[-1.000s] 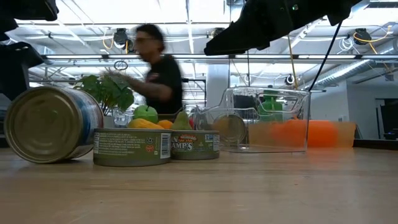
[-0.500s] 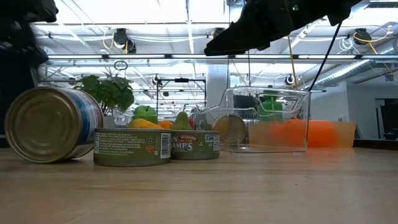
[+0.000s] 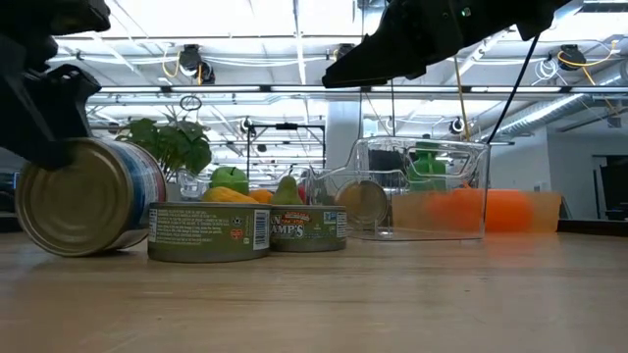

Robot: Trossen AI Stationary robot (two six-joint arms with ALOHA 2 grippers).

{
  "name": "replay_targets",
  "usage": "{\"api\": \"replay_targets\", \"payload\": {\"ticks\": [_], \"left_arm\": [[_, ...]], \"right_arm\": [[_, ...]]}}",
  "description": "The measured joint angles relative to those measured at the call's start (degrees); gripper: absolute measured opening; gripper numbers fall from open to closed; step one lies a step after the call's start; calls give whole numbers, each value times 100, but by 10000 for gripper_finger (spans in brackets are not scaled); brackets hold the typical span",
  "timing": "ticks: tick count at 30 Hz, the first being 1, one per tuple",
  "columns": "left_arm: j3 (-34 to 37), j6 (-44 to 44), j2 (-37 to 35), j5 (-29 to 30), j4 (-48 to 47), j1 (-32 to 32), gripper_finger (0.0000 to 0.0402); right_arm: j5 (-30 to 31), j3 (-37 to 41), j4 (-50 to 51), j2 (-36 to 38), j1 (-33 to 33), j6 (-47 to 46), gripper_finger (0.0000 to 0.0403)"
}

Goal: Pick & Place Food Item
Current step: Put the blue tuna can into the bottom transparent bin

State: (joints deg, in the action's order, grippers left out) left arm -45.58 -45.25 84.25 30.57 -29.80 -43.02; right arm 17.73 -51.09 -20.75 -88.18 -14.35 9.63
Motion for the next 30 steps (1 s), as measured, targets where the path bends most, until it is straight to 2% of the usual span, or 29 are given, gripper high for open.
{"api": "replay_targets", "payload": {"ticks": [6, 9, 11, 14, 17, 23, 26, 30], "left_arm": [[0, 144, 403, -49, 135, 251, 243], [0, 320, 427, -84, 145, 352, 218], [0, 398, 384, -89, 146, 388, 200], [0, 645, 199, -47, 157, 402, 200], [0, 818, -68, 285, 272, 402, 200], [0, 1992, -559, 1333, 1335, 472, 200], [0, 2762, -558, 1262, 2059, 718, 200], [0, 3287, -555, 1032, 2638, 1115, 200]], "right_arm": [[-2, 0, 2, 0, 0, 0, 325], [-2, 0, -1, 0, 0, 0, 325], [-2, 0, -2, 0, 0, 0, 325], [-2, 0, -20, 0, 0, 0, 325], [-3, 0, -73, 0, 0, 0, 325], [-2, -2, -462, -107, 2, -3, 325], [-46, 4, -949, -305, 0, -2, 325], [-354, -6, -1752, -640, 0, 0, 325]]}}
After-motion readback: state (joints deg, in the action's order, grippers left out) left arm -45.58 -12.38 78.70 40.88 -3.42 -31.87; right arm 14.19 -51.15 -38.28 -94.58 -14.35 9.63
